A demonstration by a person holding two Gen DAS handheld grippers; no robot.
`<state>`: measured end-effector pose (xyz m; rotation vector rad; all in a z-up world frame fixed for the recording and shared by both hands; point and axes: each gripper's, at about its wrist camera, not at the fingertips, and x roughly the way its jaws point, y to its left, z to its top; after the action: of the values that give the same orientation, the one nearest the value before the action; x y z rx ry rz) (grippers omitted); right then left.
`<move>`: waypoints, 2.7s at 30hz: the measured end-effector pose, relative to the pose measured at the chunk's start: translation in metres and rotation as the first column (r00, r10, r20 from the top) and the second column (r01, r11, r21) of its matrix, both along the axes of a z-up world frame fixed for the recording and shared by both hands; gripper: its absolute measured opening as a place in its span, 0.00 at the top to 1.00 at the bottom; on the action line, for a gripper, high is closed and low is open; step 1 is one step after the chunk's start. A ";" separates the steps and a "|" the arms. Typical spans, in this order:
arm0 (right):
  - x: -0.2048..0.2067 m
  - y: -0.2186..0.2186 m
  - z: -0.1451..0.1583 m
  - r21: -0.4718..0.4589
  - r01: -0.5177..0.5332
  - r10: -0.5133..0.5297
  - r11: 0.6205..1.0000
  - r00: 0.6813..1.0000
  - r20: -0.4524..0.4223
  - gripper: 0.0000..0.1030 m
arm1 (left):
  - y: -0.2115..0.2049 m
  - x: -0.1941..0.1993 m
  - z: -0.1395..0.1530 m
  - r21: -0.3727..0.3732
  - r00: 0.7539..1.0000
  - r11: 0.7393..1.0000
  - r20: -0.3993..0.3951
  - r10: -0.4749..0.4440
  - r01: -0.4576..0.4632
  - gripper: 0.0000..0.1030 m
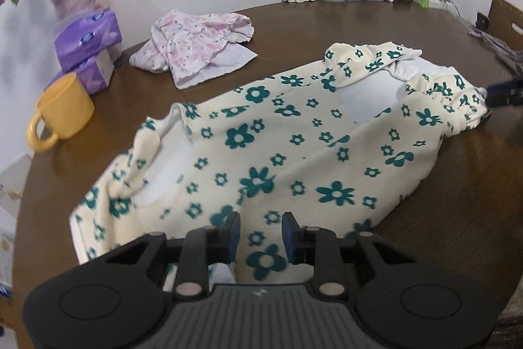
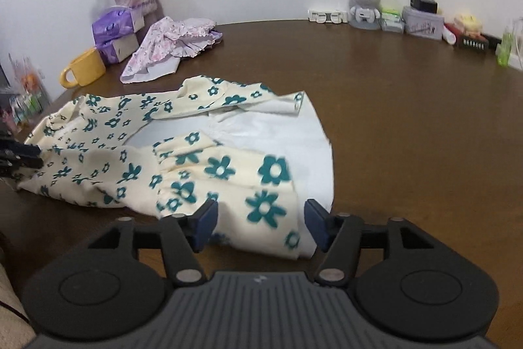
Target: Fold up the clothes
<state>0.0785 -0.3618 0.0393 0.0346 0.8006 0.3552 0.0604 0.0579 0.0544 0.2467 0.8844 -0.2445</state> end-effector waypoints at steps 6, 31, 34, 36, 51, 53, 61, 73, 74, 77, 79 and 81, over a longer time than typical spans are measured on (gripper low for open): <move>0.001 0.007 -0.009 -0.081 -0.019 0.021 0.997 0.999 0.026 0.51 | -0.004 -0.007 -0.010 0.002 1.000 1.000 -0.006 0.014 -0.014 0.75; 0.032 0.022 0.002 -0.106 -0.021 0.030 0.994 0.996 0.084 0.90 | 0.000 -0.012 -0.018 0.021 0.997 0.998 0.036 0.063 -0.064 0.77; 0.021 0.024 0.007 -0.077 -0.012 0.021 0.997 0.993 0.115 0.82 | -0.001 -0.013 -0.019 0.018 0.996 0.997 0.045 0.071 -0.072 0.78; 0.015 0.026 0.010 -0.058 -0.007 0.014 0.998 0.991 0.136 0.78 | -0.002 -0.014 -0.019 0.018 0.996 0.997 0.051 0.075 -0.076 0.78; 0.005 0.085 -0.018 -0.096 -0.078 0.092 0.992 0.983 0.158 0.62 | 0.013 -0.017 -0.021 -0.069 0.994 0.994 0.070 0.086 -0.081 0.74; 0.004 0.088 -0.016 -0.107 -0.073 0.090 0.992 0.982 0.164 0.62 | 0.015 -0.021 -0.016 -0.095 0.993 0.992 0.075 0.090 -0.083 0.74; -0.005 0.117 0.001 -0.055 -0.129 0.138 0.990 0.967 0.213 0.62 | 0.037 -0.077 0.015 -0.146 0.964 0.975 0.183 0.194 -0.168 0.64; 0.015 0.199 -0.010 -0.070 -0.232 0.241 0.970 0.956 0.169 0.62 | 0.054 -0.086 0.005 -0.024 0.974 0.995 0.204 0.100 -0.097 0.60; 0.016 0.200 -0.011 -0.070 -0.224 0.233 0.972 0.959 0.164 0.62 | 0.055 -0.088 0.005 -0.025 0.976 0.996 0.203 0.084 -0.081 0.60; 0.020 0.201 -0.013 -0.069 -0.208 0.216 0.976 0.965 0.148 0.62 | 0.060 -0.094 0.008 -0.027 0.978 0.999 0.202 0.041 -0.036 0.54; 0.021 0.201 -0.015 -0.070 -0.205 0.213 0.976 0.967 0.138 0.62 | 0.061 -0.099 0.007 0.011 0.979 1.000 0.204 0.019 -0.021 0.51; 0.023 0.202 -0.016 -0.072 -0.202 0.211 0.977 0.969 0.131 0.62 | 0.061 -0.100 0.004 0.060 0.979 0.998 0.204 -0.003 -0.009 0.51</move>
<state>0.1018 -0.1596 0.0234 -0.1278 0.6785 0.5258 -0.0400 0.1193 0.0581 0.3215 0.6895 -0.1856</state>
